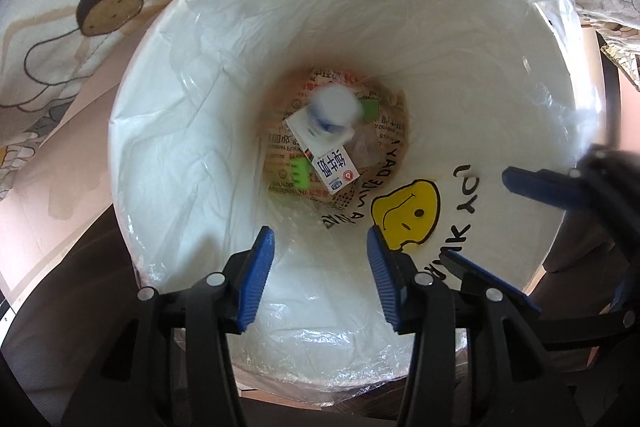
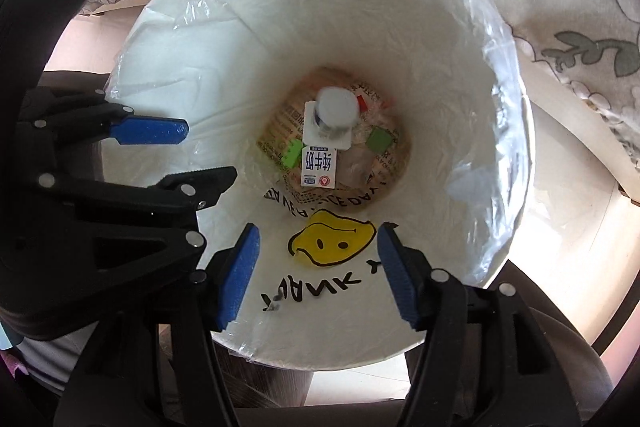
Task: Collect trash
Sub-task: 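Lower both tools into the bin and open them, dropping brick and cup, then raise both open tools out of the bin back over the bed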
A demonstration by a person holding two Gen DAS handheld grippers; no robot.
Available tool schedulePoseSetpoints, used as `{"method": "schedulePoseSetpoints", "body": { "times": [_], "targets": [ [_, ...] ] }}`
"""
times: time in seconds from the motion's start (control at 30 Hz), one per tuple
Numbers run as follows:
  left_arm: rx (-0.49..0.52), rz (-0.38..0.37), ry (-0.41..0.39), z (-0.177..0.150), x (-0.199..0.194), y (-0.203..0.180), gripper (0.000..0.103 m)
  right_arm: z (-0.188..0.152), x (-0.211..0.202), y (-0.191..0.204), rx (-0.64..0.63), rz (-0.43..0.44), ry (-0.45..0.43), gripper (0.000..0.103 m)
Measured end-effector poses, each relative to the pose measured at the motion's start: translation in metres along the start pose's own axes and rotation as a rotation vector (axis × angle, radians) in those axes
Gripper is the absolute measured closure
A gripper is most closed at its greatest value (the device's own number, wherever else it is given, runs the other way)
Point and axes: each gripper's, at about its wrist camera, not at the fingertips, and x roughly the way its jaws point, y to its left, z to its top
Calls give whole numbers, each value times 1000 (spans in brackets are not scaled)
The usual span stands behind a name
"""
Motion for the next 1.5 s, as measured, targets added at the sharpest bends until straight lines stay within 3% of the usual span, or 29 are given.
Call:
{"method": "schedulePoseSetpoints", "body": {
  "times": [0.33,0.73,1.27,1.37,1.5],
  "targets": [
    [20,18,-27,-8,-6,-8,53,-14,-9,2,4,-20,-8,41],
    [66,29,-164,-45,-52,-26,53,-50,-60,1,17,-48,-93,41],
    [135,96,-446,-90,-211,-46,51,-93,-181,19,-107,-156,-327,41],
    [137,122,-474,-94,-240,-52,43,-101,-211,16,-107,-148,-376,41],
    [160,164,-537,-94,-282,-61,42,-108,-254,12,-116,-173,-455,37]
  ]
}}
